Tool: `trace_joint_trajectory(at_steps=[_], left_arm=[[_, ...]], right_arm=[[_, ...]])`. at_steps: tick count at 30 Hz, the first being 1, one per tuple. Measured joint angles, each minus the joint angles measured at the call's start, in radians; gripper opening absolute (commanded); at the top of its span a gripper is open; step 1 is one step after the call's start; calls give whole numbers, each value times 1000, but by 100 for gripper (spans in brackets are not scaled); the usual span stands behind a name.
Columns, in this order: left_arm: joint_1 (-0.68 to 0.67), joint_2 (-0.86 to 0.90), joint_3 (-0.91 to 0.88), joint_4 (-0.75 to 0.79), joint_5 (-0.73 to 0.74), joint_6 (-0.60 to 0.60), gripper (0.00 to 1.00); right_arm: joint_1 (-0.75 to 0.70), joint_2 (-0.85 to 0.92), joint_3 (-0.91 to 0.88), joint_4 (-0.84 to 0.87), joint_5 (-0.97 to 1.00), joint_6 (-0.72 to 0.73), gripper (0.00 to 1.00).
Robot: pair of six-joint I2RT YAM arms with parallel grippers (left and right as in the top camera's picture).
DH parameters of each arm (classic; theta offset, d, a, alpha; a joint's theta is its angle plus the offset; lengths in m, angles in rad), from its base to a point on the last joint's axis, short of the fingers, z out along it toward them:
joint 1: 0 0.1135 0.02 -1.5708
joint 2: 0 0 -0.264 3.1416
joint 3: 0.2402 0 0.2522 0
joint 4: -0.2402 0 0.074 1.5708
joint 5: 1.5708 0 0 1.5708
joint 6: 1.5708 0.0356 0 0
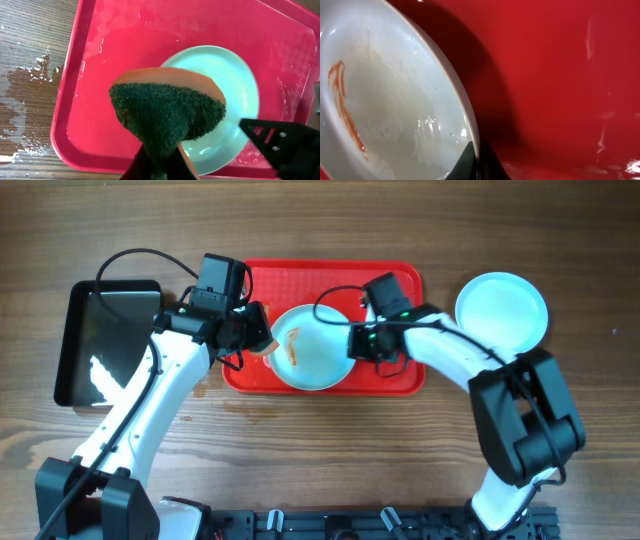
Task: Clean dirty plates on tray and stack at the side
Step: 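Scrub the last plate with the sponge while the right gripper holds it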
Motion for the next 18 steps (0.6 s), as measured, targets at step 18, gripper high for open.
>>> trace_joint_trajectory(at_steps=[18], left_arm=[[-82, 110, -97, 203, 0, 0, 4]], right_arm=[[73, 2, -3, 155, 139, 187, 4]])
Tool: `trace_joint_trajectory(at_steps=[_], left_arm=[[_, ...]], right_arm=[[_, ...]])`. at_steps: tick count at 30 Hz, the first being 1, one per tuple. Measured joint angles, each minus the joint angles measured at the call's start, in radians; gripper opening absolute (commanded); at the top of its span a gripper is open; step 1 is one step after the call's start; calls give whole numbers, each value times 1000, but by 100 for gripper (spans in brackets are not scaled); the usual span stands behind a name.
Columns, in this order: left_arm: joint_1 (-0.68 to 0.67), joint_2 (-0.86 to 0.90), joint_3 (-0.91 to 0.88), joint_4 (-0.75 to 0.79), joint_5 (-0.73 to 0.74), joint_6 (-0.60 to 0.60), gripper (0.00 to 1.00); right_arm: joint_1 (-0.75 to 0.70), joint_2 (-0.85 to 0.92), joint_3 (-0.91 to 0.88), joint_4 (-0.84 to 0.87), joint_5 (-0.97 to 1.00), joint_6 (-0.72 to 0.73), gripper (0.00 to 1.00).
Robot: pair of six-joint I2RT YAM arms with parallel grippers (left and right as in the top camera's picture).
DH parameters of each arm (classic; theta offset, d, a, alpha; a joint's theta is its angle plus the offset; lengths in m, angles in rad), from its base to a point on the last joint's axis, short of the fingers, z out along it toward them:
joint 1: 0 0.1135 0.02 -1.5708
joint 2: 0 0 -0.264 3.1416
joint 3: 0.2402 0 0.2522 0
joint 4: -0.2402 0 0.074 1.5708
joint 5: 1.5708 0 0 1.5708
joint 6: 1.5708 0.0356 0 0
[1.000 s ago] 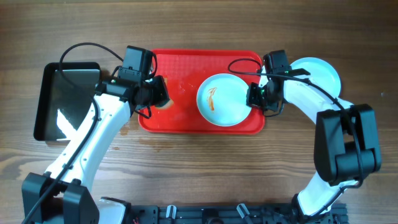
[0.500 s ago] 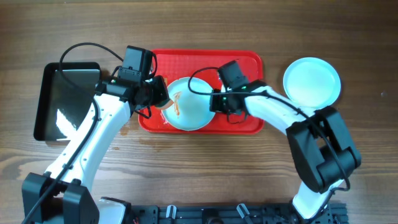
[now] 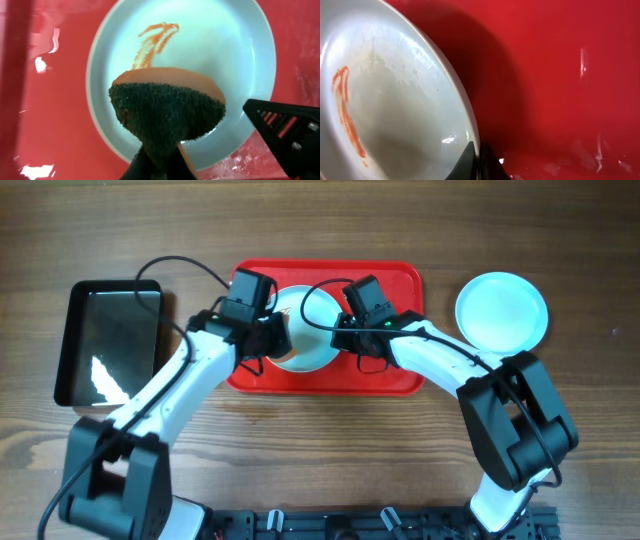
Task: Clean dirty plates on tray and stack at the side
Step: 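Scrub the last plate with the sponge while the right gripper holds it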
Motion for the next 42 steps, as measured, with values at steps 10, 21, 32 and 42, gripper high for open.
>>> trace_joint_trajectory(at_steps=[10, 21, 32, 42], left_arm=[[-19, 126, -2, 116, 0, 0, 4], [-42, 164, -2, 227, 0, 0, 4], [-43, 225, 22, 113, -195, 0, 4], [5, 212, 27, -19, -366, 0, 4]], right_arm=[[-1, 53, 19, 16, -95, -24, 4], [-1, 56, 19, 8, -142, -34, 4], [4, 56, 33, -38, -134, -33, 4], [20, 56, 34, -41, -136, -22, 4]])
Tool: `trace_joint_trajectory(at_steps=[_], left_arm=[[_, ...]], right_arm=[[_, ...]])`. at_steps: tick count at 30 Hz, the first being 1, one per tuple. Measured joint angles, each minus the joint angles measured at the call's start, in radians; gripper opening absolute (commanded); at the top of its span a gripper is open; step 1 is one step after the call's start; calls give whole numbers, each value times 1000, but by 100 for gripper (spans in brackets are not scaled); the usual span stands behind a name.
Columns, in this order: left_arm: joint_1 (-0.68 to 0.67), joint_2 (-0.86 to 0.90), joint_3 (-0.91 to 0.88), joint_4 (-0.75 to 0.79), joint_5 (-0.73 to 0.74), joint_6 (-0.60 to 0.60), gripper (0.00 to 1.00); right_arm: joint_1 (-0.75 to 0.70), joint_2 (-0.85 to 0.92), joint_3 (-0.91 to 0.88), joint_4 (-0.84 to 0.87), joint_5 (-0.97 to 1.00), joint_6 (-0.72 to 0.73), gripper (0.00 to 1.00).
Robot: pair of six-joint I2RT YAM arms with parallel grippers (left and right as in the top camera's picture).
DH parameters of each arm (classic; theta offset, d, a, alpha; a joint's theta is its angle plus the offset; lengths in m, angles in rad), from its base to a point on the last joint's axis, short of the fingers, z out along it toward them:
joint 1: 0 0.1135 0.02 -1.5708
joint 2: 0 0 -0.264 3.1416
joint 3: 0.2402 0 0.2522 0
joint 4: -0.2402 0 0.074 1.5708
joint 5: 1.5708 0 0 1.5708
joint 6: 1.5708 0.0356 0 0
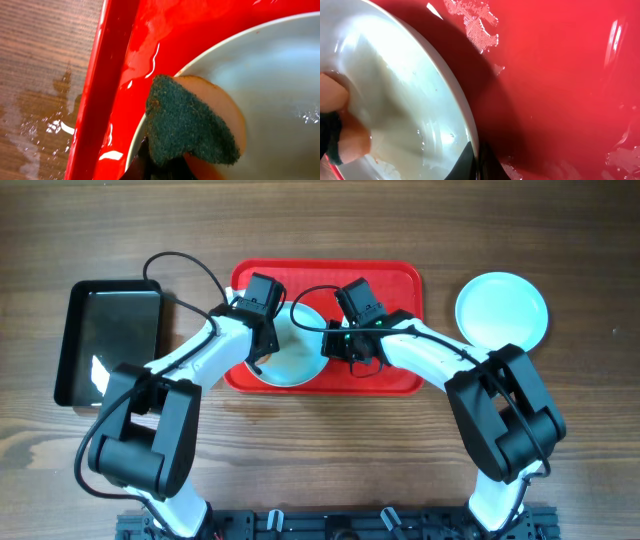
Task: Clean dirty plates on tray and stack at the side
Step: 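Scrub the last plate with the sponge while the right gripper holds it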
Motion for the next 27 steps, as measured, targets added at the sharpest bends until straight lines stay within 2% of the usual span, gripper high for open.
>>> trace_joint_trajectory(at_steps=[4, 9, 13, 23, 27], left_arm=[[-3, -37, -21, 14, 42, 0, 4], [-39, -89, -31, 180, 216, -5, 4], [-62, -71, -31, 235, 284, -31, 4], [-61, 39, -30, 345, 298, -34, 4], [-55, 40, -17, 293, 184, -8, 4]], right_arm=[[-1, 0, 0, -5, -2, 0, 4], [-6, 0, 1, -8, 1, 23, 4], [-6, 0, 1, -8, 2, 30, 4], [-6, 0, 1, -8, 2, 45, 4], [-7, 0, 1, -9, 2, 45, 4]])
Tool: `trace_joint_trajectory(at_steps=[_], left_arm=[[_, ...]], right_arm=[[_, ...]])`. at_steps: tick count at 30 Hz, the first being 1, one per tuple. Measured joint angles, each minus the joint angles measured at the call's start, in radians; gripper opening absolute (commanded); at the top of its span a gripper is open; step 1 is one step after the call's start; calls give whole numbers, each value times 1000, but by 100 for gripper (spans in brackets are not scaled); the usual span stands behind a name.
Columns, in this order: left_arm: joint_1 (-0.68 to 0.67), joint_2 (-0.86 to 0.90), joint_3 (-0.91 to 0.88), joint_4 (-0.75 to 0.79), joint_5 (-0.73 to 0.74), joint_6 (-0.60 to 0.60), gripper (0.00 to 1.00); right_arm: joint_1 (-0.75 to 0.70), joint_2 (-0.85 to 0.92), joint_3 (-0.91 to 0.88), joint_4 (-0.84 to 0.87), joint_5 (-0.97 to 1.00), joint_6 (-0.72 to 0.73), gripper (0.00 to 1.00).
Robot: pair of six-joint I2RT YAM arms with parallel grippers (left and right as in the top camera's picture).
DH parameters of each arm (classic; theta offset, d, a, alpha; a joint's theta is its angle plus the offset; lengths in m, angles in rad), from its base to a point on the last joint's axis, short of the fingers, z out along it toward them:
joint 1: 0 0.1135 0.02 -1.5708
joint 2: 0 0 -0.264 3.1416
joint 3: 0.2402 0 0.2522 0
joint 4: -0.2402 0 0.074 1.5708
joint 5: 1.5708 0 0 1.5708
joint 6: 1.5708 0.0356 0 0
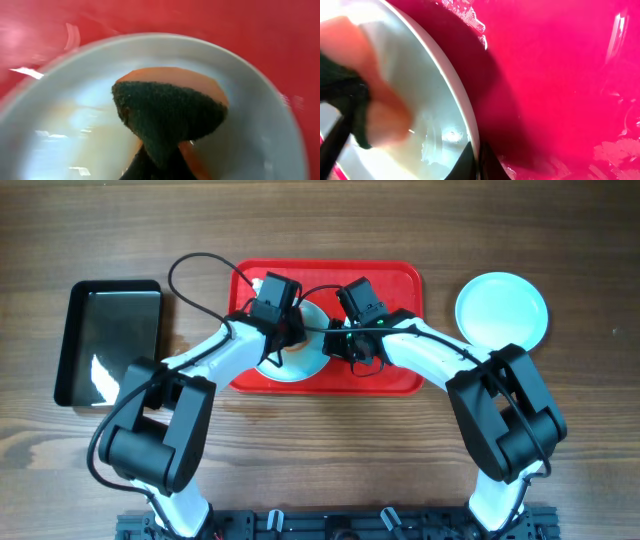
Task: Clean dirty plates on tray and stack at the side
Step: 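Scrub the last plate with the sponge while the right gripper holds it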
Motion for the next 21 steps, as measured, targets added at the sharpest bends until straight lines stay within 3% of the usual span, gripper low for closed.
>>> trace_joint_trajectory(at_steps=[4, 14, 21], left_arm=[[54, 0, 14, -96, -158, 19, 4], [91, -29, 31, -293, -160, 12, 4], [11, -134, -3, -419, -179, -28, 4]], right_arm=[[0, 0, 1, 1, 0, 0, 4], [18, 7, 5, 8, -19, 18, 4], [16, 3, 10, -26, -2, 44, 4]])
